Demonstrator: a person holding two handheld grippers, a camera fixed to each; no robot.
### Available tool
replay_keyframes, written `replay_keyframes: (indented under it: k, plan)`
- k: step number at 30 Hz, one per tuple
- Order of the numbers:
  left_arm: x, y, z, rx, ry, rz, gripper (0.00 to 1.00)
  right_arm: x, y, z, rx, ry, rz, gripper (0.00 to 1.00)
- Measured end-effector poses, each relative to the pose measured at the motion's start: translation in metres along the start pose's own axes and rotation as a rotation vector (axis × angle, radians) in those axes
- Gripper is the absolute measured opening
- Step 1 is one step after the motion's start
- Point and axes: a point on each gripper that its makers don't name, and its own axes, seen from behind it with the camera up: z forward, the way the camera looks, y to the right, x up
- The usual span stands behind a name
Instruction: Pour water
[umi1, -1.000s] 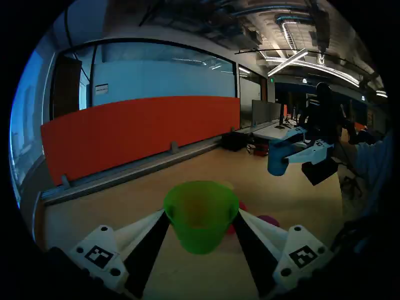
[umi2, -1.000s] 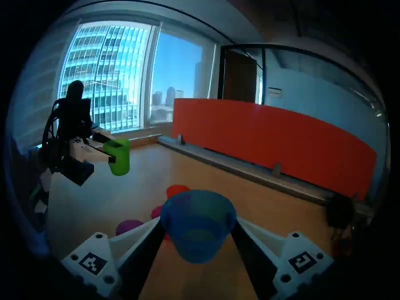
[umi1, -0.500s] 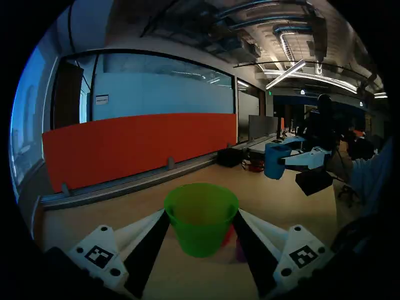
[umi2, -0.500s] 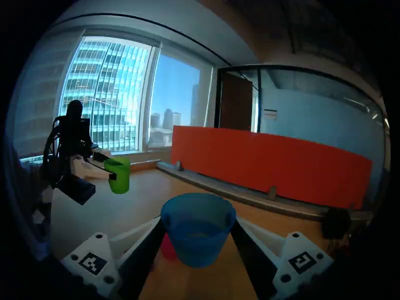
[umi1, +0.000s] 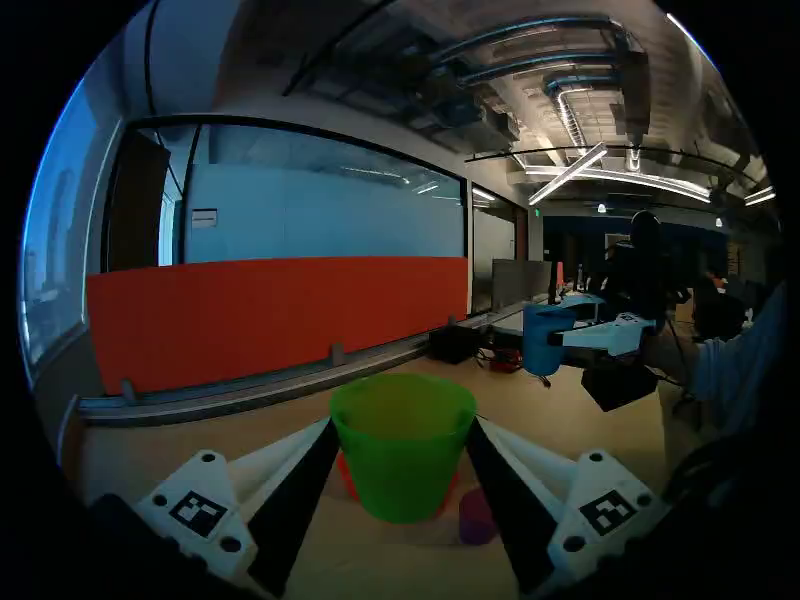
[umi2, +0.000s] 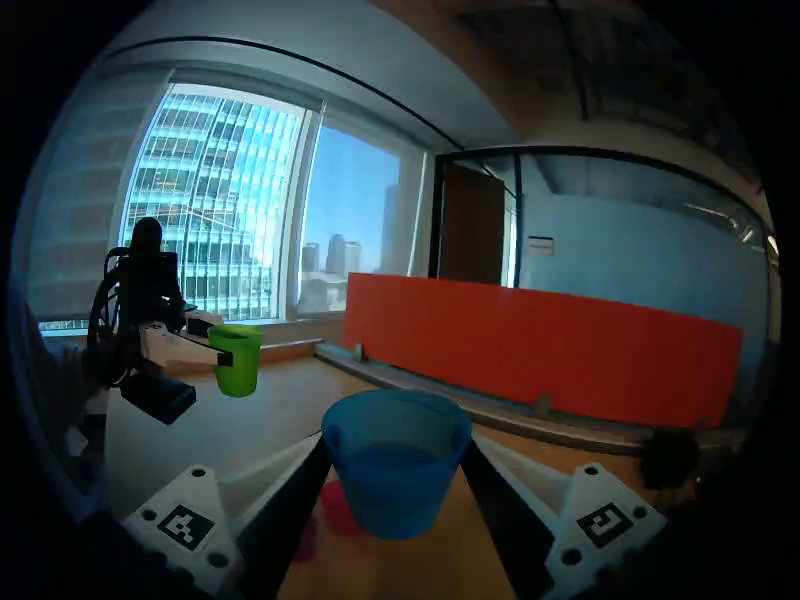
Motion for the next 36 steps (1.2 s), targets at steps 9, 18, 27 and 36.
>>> replay_keyframes:
  k: [9,18,27,36]
  plan:
    - [0.006,0.010,-0.001,-0.015,0.013,0.008,0.86,0.004,-0.003,-0.004,0.008,0.001,-0.017,0.90]
    - [0.004,0.028,-0.001,-0.042,0.009,0.023,0.86,0.014,-0.012,-0.006,0.035,0.006,-0.037,0.90]
    - [0.005,0.047,-0.001,-0.070,0.014,0.035,0.86,0.028,-0.021,-0.005,0.069,0.021,-0.073,0.90]
    - [0.000,0.060,0.001,-0.094,0.022,0.027,0.86,0.051,-0.032,0.000,0.100,0.041,-0.174,0.90]
